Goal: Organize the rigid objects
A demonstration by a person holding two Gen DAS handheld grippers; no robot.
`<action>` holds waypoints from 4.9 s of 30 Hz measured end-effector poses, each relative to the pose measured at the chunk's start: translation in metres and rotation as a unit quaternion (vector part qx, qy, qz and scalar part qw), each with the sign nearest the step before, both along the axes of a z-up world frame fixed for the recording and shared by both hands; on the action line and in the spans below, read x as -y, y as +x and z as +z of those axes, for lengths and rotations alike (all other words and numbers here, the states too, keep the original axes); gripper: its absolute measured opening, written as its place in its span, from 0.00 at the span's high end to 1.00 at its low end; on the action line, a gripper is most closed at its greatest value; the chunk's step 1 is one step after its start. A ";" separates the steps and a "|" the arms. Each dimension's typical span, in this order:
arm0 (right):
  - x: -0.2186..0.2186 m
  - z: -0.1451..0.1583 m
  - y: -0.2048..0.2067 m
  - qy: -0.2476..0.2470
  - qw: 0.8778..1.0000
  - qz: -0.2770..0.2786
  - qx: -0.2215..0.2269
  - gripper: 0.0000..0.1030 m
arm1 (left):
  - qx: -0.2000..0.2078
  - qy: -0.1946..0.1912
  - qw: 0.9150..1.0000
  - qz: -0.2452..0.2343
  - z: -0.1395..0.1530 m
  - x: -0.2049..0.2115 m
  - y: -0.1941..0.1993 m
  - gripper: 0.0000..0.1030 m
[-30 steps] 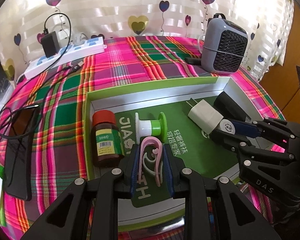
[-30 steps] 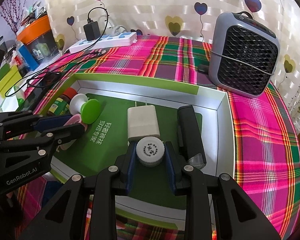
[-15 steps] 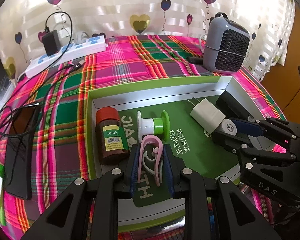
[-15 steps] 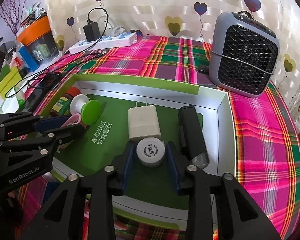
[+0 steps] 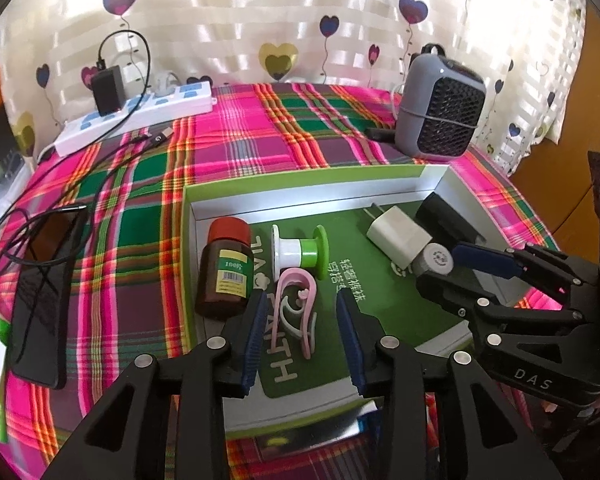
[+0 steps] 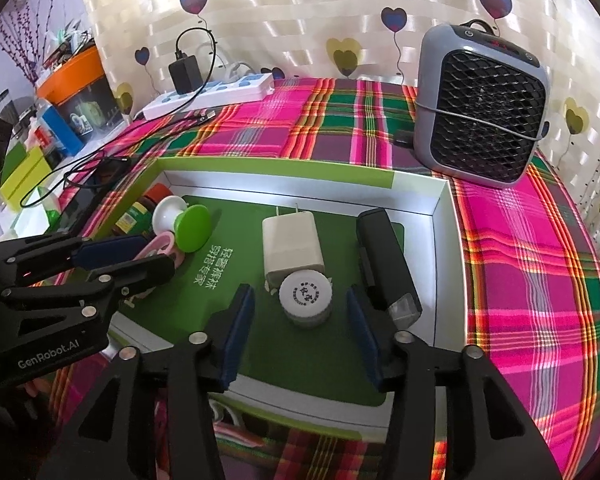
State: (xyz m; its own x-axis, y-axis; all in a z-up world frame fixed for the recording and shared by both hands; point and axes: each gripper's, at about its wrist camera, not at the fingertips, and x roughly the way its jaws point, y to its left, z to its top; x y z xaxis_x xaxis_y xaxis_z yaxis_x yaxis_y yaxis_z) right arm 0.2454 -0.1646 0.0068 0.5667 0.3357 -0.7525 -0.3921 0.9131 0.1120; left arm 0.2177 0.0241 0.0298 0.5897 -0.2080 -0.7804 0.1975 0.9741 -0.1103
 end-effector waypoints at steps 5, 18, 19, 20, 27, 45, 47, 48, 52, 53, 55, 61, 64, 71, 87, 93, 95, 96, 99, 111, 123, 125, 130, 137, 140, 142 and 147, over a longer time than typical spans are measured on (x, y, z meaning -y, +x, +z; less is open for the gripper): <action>0.002 0.004 -0.010 0.003 1.000 -0.002 0.005 0.52 | 0.013 -0.009 1.000 0.000 0.009 -0.003 -0.014 0.66; 0.010 0.022 -0.068 0.053 0.998 -0.001 0.017 0.52 | 0.031 -0.047 0.998 0.024 0.022 -0.027 -0.064 0.66; 0.008 0.022 -0.074 0.057 0.998 0.004 0.016 0.52 | 0.029 -0.049 0.998 0.024 0.021 -0.028 -0.066 0.66; 0.007 0.021 -0.080 0.059 0.998 0.007 0.015 0.52 | 0.028 -0.050 0.998 0.023 0.020 -0.028 -0.069 0.66; -0.007 0.013 -0.109 0.065 0.997 0.035 0.007 0.52 | 0.029 -0.065 0.997 0.024 0.018 -0.035 -0.089 0.66; -0.030 -0.011 -0.116 0.040 0.998 0.044 -0.022 0.52 | 0.016 -0.087 0.996 0.012 0.010 -0.041 -0.108 0.66; -0.030 -0.010 -0.118 0.038 0.998 0.044 -0.016 0.55 | 0.013 -0.090 0.996 0.008 0.008 -0.040 -0.107 0.66; -0.030 -0.010 -0.118 0.038 0.998 0.045 -0.015 0.59 | 0.011 -0.089 0.996 0.006 0.007 -0.038 -0.107 0.66; -0.029 -0.012 -0.119 0.037 0.998 0.045 -0.017 0.70 | 0.007 -0.090 0.996 -0.001 0.006 -0.034 -0.107 0.66; -0.029 -0.012 -0.119 0.038 0.998 0.045 -0.016 0.71 | 0.007 -0.090 0.996 -0.002 0.006 -0.033 -0.106 0.66; -0.028 -0.011 -0.119 0.039 0.998 0.046 -0.014 0.72 | 0.006 -0.090 0.996 -0.005 0.006 -0.032 -0.106 0.66; -0.025 -0.010 -0.121 0.044 0.998 0.048 -0.012 0.75 | 0.002 -0.090 0.996 -0.014 0.005 -0.025 -0.106 0.66; -0.022 -0.009 -0.123 0.047 0.998 0.046 -0.009 0.75 | 0.001 -0.088 0.996 -0.018 0.005 -0.020 -0.106 0.66; -0.005 -0.001 -0.126 0.063 0.998 0.028 0.001 0.75 | -0.006 -0.088 0.996 -0.026 0.001 -0.011 -0.101 0.66; 0.027 0.004 -0.128 0.074 0.997 -0.009 0.012 0.75 | -0.021 -0.020 0.999 -0.030 -0.016 0.022 -0.087 0.66; 0.028 0.004 -0.128 0.076 0.997 -0.009 0.012 0.75 | -0.025 -0.012 0.999 -0.023 -0.017 0.024 -0.083 0.66; 0.028 0.004 -0.128 0.076 0.997 -0.009 0.012 0.75 | -0.024 -0.011 0.999 -0.022 -0.017 0.025 -0.084 0.66; 0.028 0.004 -0.128 0.077 0.997 -0.008 0.012 0.75 | -0.025 -0.012 0.999 -0.023 -0.017 0.025 -0.083 0.66; 0.028 0.004 -0.127 0.077 0.997 -0.007 0.010 0.75 | -0.026 -0.017 0.999 -0.022 -0.017 0.024 -0.083 0.66; 0.027 0.003 -0.128 0.078 0.997 -0.005 0.008 0.75 | -0.027 -0.024 0.999 -0.021 -0.018 0.022 -0.082 0.77; 0.029 0.003 -0.127 0.080 0.997 -0.008 0.007 0.75 | -0.018 -0.033 0.999 -0.024 -0.010 0.019 -0.088 0.77; 0.029 0.003 -0.128 0.080 0.997 -0.008 0.008 0.75 | -0.015 -0.033 0.999 -0.024 -0.008 0.019 -0.089 0.77; 0.030 0.005 -0.128 0.079 0.997 -0.008 0.009 0.75 | -0.007 -0.037 0.999 -0.025 0.000 0.017 -0.090 0.77; 0.028 0.014 -0.126 0.076 0.997 -0.005 0.019 0.75 | 0.000 -0.040 0.999 -0.026 0.010 0.014 -0.087 0.77; 0.027 0.021 -0.123 0.074 0.997 -0.004 0.027 0.75 | 0.004 -0.040 0.999 -0.026 0.015 0.013 -0.084 0.77; 0.027 0.024 -0.120 0.075 0.997 -0.004 0.030 0.75 | 0.007 -0.041 0.999 -0.027 0.018 0.012 -0.082 0.77; 0.025 0.032 -0.107 0.071 0.997 -0.005 0.039 0.75 | 0.010 -0.044 0.999 -0.024 0.023 0.011 -0.073 0.77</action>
State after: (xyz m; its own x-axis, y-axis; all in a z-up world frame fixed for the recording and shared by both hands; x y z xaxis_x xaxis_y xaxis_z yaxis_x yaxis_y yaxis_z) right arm 0.1387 -0.1897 0.0390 0.6257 0.4296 -0.6512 -0.3950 0.8943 0.2104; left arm 0.1450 0.0133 0.0530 0.5928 -0.3043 -0.7456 0.2470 0.9499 -0.1913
